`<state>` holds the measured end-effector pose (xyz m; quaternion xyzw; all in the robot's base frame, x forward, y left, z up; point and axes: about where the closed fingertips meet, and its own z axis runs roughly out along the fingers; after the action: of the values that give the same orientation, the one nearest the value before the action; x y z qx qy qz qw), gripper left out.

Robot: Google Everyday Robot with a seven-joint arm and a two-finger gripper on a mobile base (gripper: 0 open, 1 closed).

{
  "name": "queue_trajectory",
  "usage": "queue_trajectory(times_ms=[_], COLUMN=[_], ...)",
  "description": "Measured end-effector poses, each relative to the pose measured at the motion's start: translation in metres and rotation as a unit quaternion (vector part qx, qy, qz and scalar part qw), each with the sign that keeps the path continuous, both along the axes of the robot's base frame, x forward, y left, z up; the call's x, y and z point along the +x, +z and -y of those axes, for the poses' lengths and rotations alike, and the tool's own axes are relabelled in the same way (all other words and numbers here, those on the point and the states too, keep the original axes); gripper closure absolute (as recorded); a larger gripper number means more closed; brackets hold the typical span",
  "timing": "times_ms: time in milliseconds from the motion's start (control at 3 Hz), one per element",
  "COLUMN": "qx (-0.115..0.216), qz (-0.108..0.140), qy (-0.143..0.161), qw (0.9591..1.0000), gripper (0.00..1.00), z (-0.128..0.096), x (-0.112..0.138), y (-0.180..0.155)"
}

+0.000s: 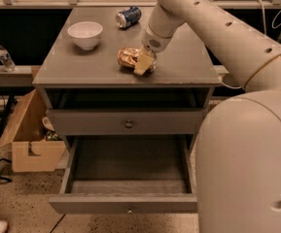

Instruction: Place orange can into middle drawer

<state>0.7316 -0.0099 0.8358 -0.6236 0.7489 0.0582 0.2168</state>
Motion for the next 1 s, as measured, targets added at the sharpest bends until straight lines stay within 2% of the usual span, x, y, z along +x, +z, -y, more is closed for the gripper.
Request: queue_trajectory(times_ms=[333,667,1000], qx=[0.033,0.054,0.087], qz=[0.043,0.049,0.011], qy=[0.015,0.016,0.003], qw=[0.9985,0.9972,0.9962], gripper=[0.98,1.0,1.0], z=[0.026,0.044,0.043], x=[-0.051,-0.118,-0.165], y=[0.045,0.065,0.035])
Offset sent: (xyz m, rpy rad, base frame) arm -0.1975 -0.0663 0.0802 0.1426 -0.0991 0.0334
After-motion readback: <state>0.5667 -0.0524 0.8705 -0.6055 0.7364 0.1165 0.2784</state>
